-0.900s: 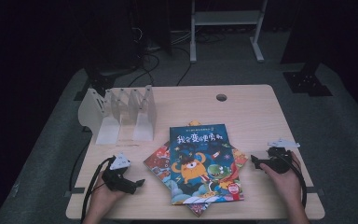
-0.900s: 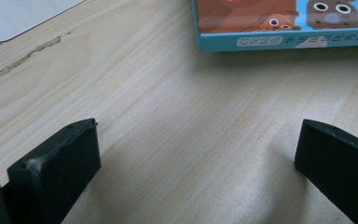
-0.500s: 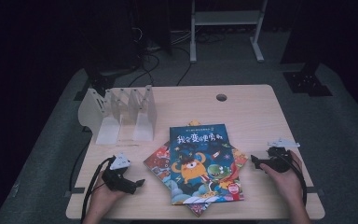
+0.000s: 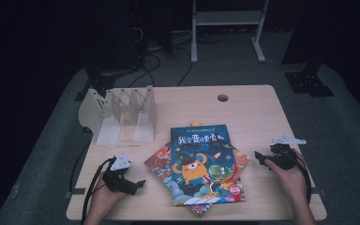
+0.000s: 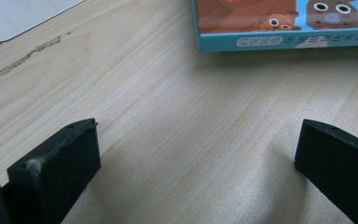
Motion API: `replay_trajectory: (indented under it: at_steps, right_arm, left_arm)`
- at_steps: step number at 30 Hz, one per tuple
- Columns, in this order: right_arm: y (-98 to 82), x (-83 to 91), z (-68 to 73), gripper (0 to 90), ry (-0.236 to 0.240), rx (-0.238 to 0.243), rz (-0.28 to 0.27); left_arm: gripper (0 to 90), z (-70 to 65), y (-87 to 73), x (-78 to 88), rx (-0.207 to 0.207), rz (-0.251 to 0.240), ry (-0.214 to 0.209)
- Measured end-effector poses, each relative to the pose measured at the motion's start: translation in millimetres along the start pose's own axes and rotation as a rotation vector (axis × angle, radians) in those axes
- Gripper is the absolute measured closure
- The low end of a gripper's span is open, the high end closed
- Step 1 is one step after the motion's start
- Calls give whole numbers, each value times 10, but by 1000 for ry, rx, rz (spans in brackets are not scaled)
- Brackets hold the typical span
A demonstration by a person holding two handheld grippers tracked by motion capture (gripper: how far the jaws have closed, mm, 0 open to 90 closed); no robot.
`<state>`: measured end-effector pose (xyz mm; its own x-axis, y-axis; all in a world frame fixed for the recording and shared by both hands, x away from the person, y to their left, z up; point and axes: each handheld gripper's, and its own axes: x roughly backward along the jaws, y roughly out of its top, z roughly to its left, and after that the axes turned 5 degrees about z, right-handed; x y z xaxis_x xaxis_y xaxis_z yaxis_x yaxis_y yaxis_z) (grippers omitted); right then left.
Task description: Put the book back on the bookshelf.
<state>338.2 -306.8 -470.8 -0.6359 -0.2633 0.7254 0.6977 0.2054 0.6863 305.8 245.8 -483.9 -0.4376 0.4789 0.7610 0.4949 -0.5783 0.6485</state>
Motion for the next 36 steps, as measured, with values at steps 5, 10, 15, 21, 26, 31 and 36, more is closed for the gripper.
replay_trajectory:
  at_steps: [5,10,15,21,26,31,36]
  right_arm:
    - [81,15,29,276,13,8,1]
    - [221,41,75,284,37,26,-7]
    - [320,36,120,289,59,36,-9]
    - [475,-31,203,289,111,39,-6]
    - [592,-121,293,288,136,52,-6]
    - [668,-181,357,289,151,57,-3]
    - [769,-232,436,290,167,69,-10]
  left_arm:
    - [0,0,0,0,0,0,0]
    - [0,0,0,0,0,0,0]
    - [0,0,0,0,0,0,0]
    - [0,0,0,0,0,0,0]
    - [0,0,0,0,0,0,0]
    - [0,0,0,0,0,0,0]
    - [0,0,0,0,0,0,0]
